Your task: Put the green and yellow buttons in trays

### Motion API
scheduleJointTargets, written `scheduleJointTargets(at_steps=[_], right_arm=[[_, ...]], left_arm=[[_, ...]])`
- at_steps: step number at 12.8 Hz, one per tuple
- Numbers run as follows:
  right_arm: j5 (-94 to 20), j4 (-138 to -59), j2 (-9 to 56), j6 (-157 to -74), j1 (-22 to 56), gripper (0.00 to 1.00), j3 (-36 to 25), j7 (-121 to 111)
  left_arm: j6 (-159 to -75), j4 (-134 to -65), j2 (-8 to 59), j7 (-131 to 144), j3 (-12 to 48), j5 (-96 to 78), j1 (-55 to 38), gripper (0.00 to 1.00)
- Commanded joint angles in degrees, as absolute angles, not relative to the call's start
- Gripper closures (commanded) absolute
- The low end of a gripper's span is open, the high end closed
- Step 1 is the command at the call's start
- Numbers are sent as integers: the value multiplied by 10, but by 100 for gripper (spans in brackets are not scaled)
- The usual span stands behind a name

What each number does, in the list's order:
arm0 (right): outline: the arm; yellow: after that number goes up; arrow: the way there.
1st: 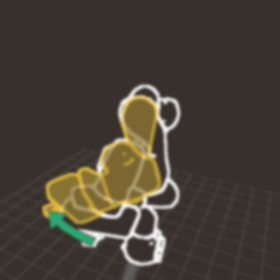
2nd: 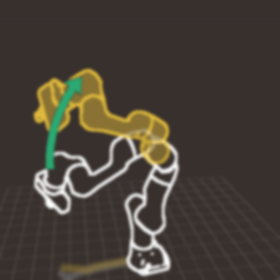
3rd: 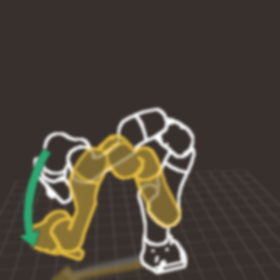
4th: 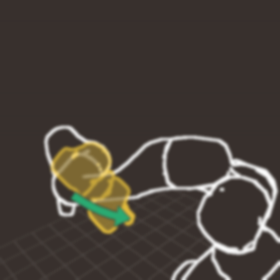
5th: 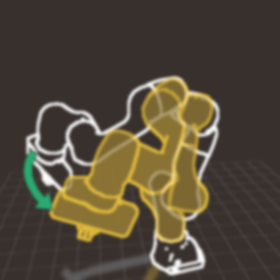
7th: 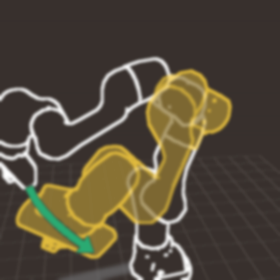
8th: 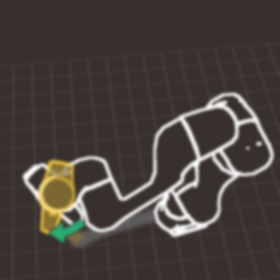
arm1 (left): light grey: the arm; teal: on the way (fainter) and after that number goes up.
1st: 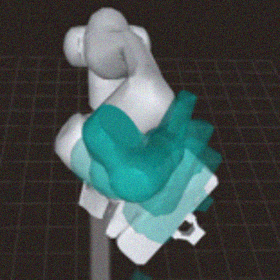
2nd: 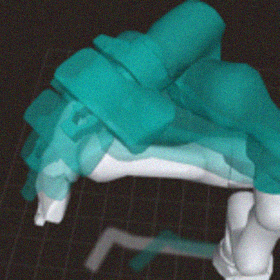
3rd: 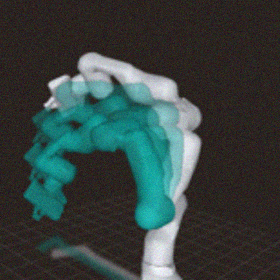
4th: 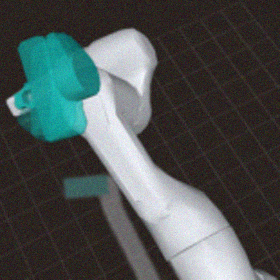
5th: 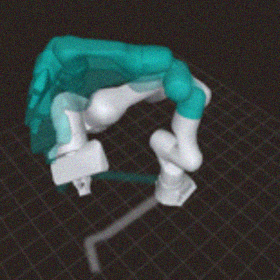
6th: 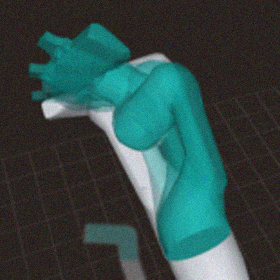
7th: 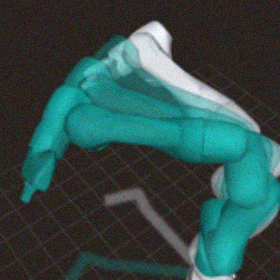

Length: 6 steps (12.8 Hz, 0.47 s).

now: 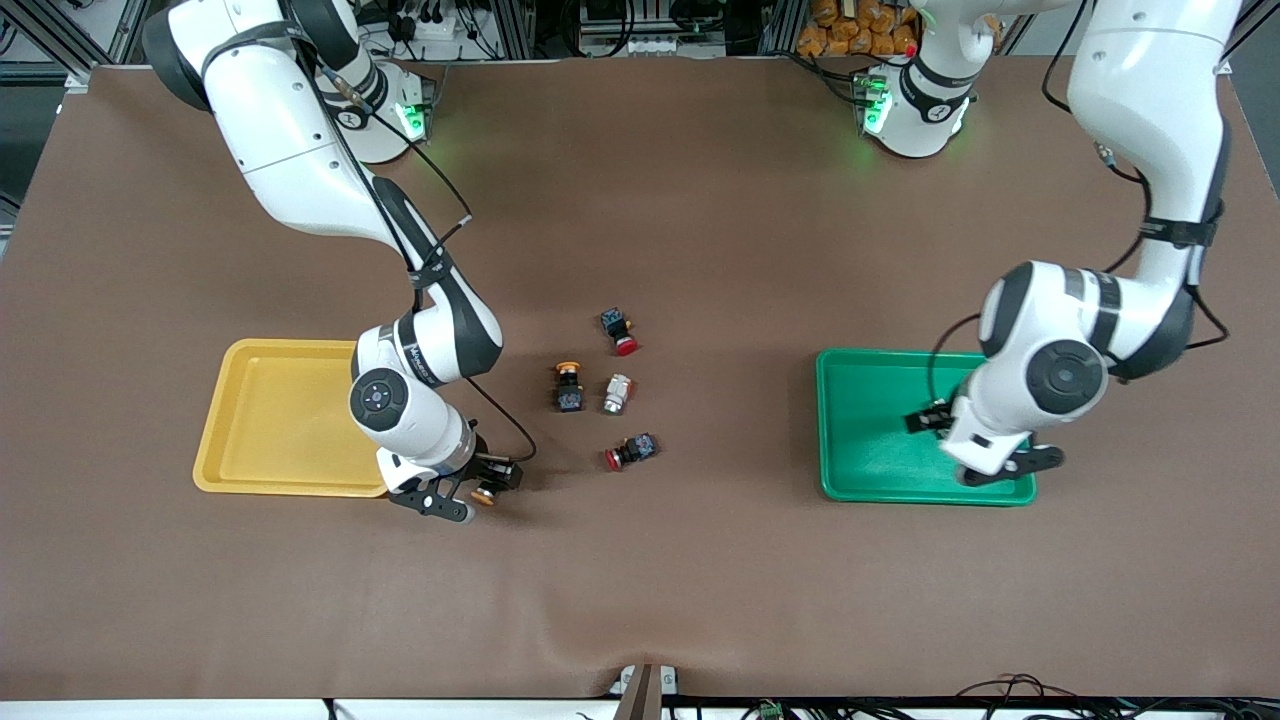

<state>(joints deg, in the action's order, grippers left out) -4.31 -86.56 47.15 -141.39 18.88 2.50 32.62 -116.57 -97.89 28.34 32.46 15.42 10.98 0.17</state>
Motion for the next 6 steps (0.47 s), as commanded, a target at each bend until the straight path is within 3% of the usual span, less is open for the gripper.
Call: scheduleJointTargets(at_steps=[1, 3, 6], right_arm=[[-25, -853, 472, -1404, 183, 100, 23, 330], [-27, -847, 454, -1347, 167, 100, 24, 330], [-32, -785, 412, -1127, 110, 100, 25, 298]], left_arm=[[-1150, -975, 280, 389, 201, 73, -3, 0], [-1150, -949, 294, 434, 221, 69, -31, 0], [-1157, -888, 343, 520, 217, 81, -118, 0]])
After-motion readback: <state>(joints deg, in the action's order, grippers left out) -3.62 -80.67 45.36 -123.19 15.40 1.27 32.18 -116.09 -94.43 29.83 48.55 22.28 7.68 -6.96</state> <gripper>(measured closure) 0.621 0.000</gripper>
